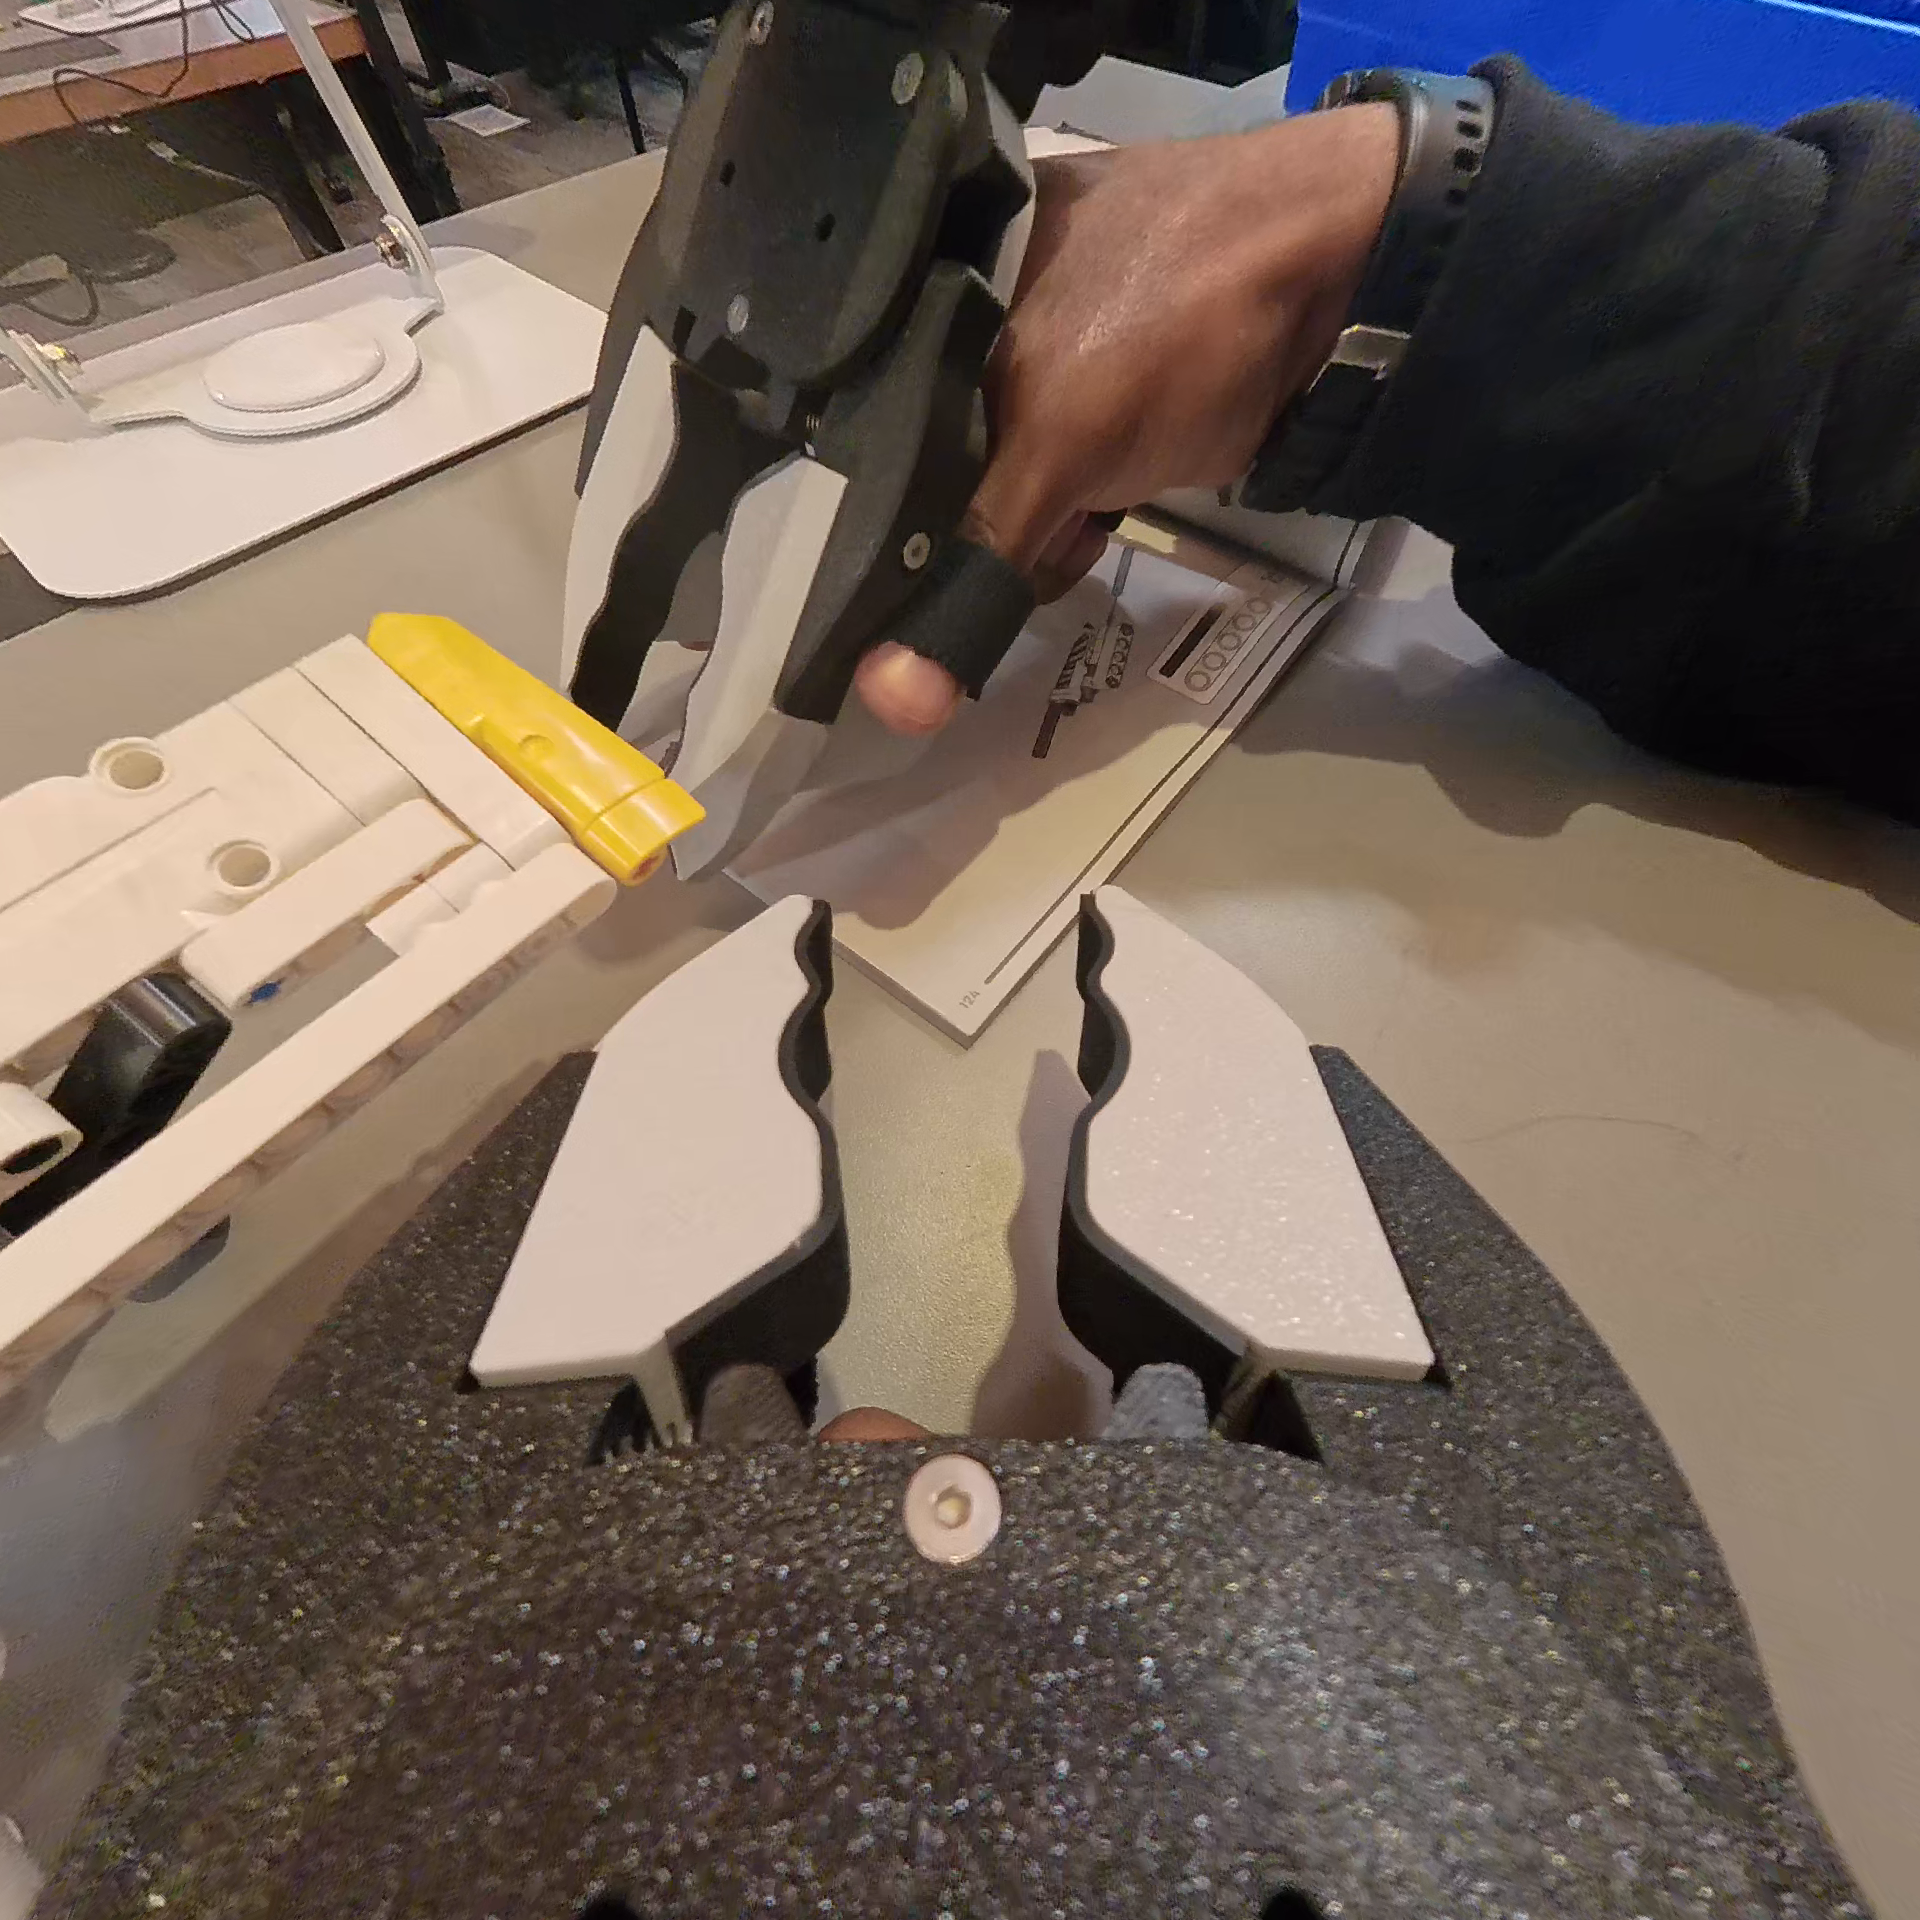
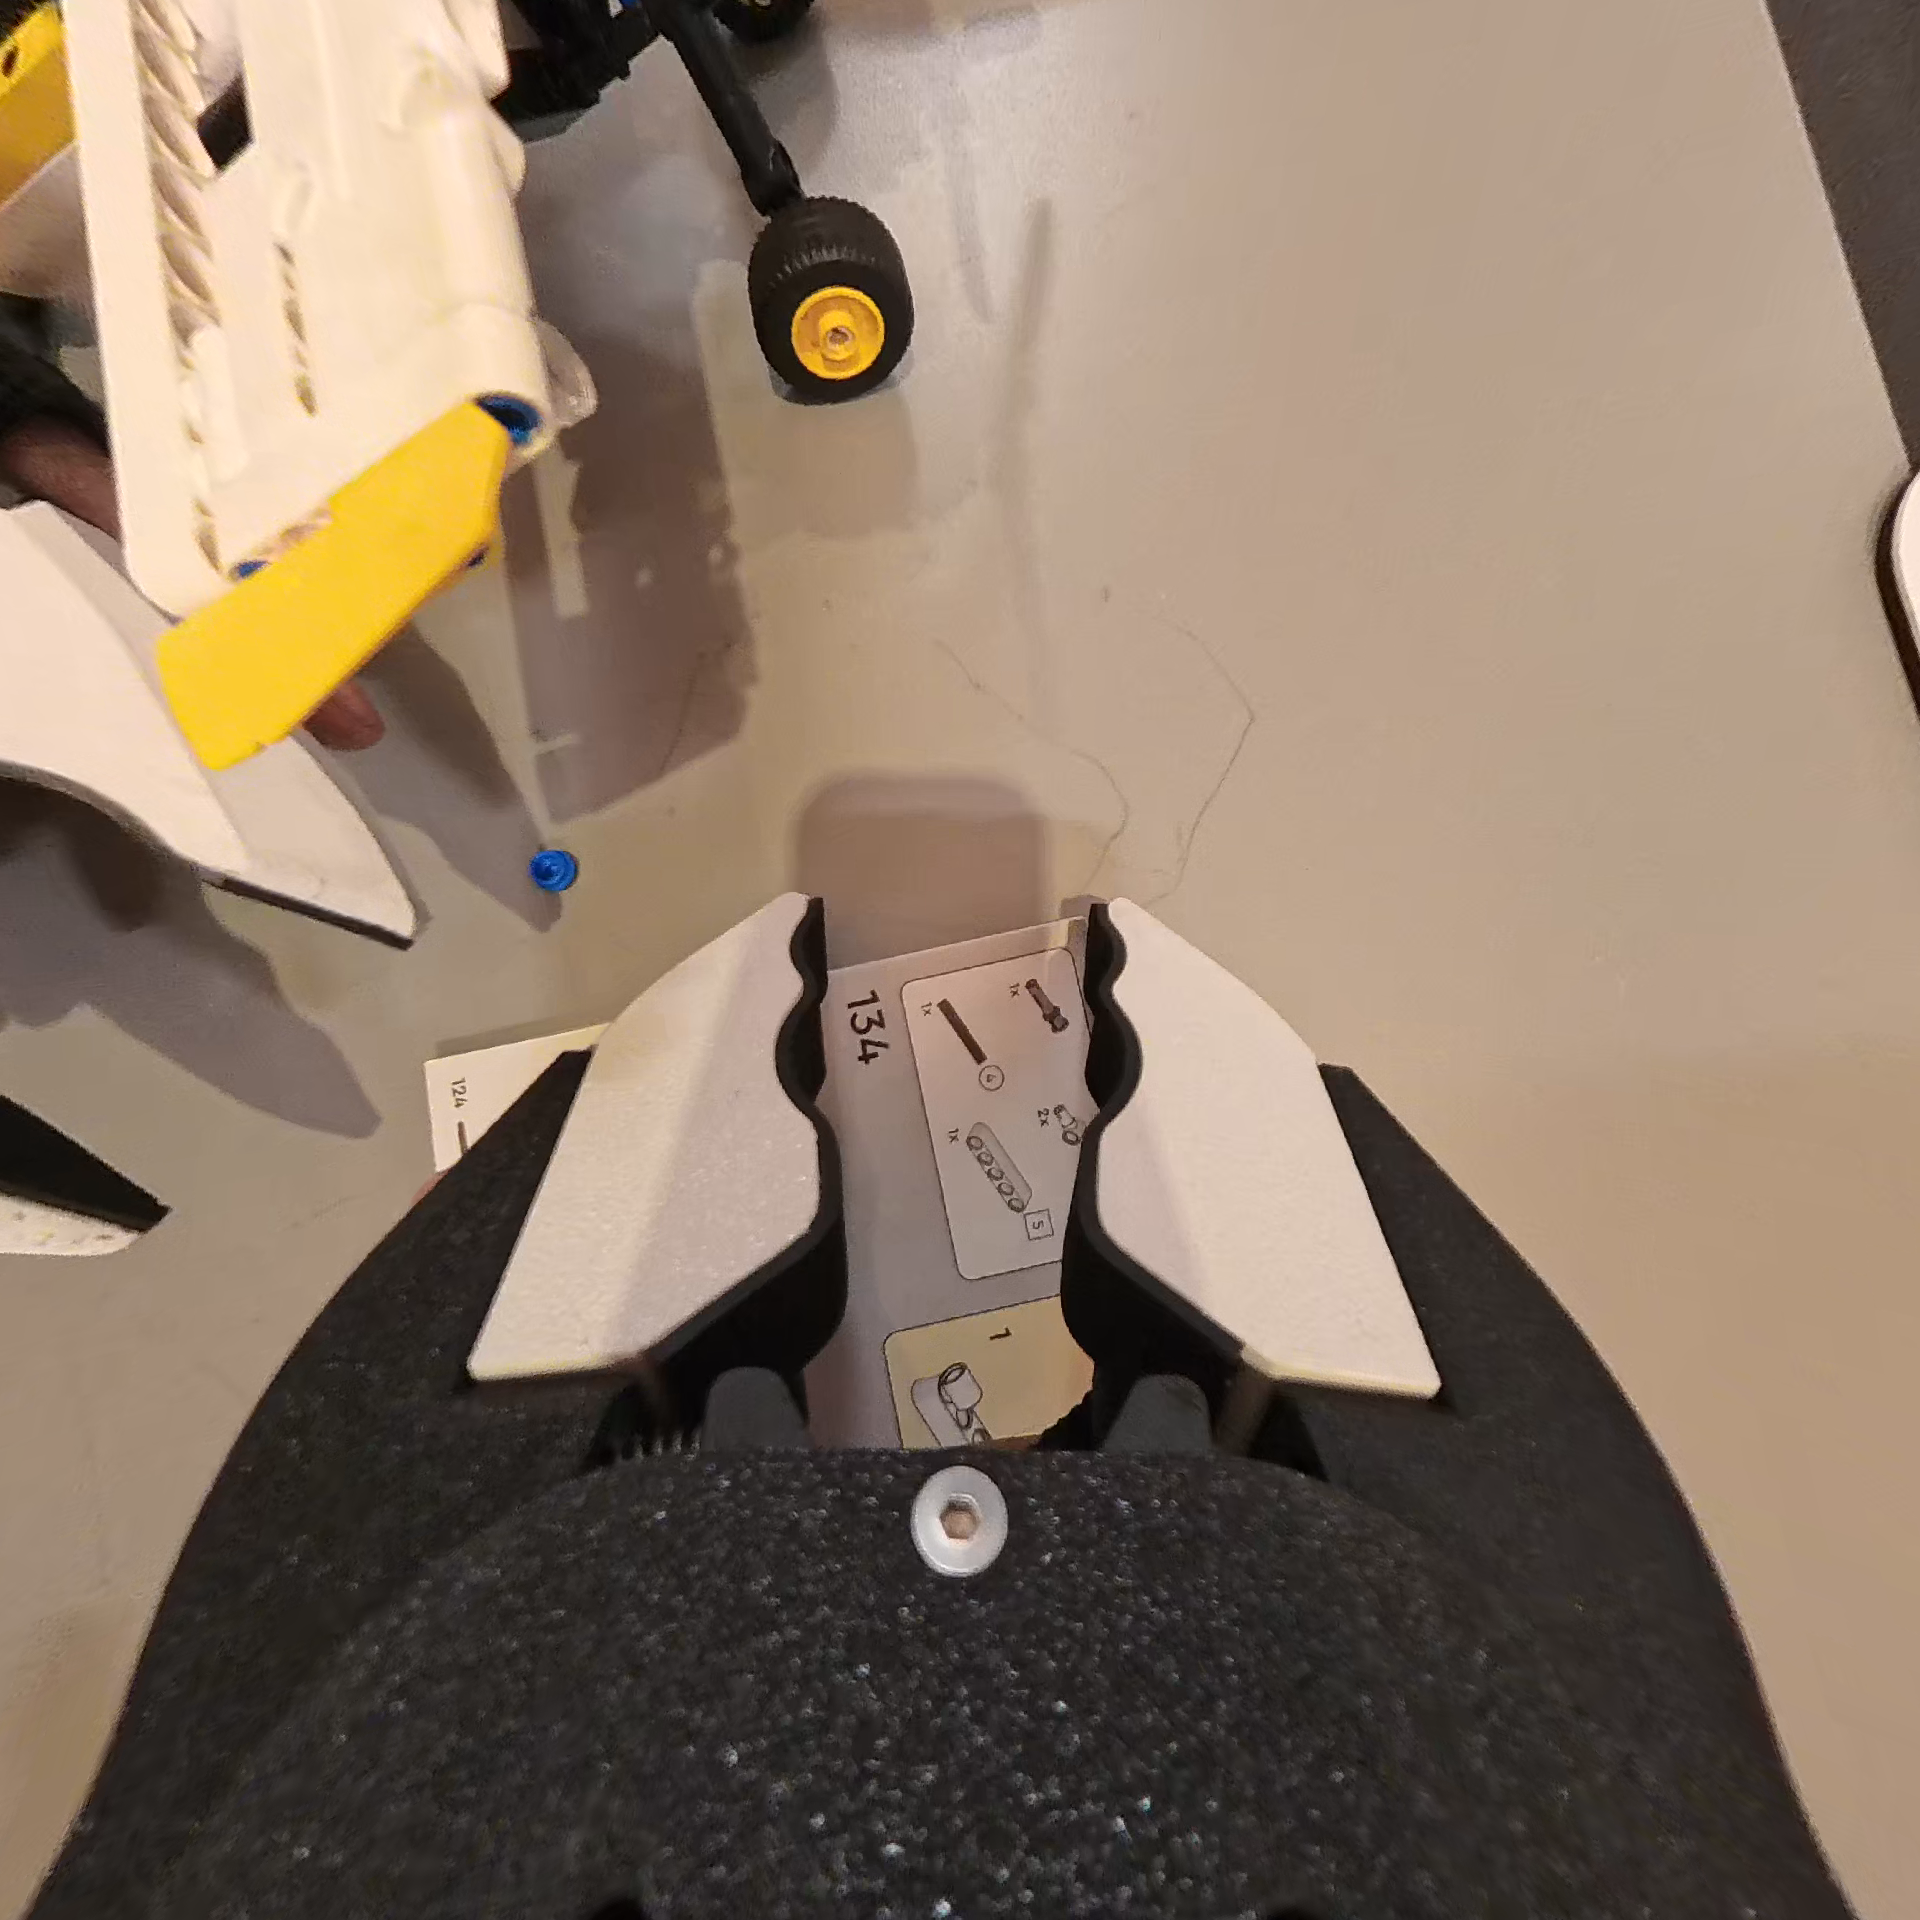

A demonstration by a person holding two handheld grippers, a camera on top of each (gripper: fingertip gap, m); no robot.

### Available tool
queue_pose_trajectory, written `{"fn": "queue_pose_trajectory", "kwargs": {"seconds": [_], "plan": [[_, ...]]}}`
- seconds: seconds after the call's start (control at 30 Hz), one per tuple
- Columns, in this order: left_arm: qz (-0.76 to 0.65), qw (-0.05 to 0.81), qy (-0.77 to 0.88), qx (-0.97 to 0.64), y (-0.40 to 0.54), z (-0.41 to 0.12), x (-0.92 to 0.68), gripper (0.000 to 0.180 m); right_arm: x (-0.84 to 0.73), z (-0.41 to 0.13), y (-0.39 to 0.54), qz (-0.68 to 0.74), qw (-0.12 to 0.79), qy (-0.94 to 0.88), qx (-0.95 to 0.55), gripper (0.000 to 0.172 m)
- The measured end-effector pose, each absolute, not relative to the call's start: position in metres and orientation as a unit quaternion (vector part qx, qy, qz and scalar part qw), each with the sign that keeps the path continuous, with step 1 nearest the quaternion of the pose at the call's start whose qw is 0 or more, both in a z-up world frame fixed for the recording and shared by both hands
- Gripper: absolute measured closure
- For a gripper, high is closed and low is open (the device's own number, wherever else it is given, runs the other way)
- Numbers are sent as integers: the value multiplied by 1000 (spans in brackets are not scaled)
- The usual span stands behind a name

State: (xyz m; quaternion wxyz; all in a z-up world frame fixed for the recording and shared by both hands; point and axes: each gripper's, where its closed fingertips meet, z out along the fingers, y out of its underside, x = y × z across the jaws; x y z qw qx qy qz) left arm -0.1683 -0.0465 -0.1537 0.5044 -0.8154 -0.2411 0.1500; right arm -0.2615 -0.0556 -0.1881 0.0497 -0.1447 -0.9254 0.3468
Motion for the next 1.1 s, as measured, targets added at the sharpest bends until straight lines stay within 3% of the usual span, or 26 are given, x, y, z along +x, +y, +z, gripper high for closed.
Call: {"fn": "queue_pose_trajectory", "kwargs": {"seconds": [1.1], "plan": [[148,504,-246,-814,-48,-154,-169,135,-259,-177,-49,359,88,-919,-141,124]]}}
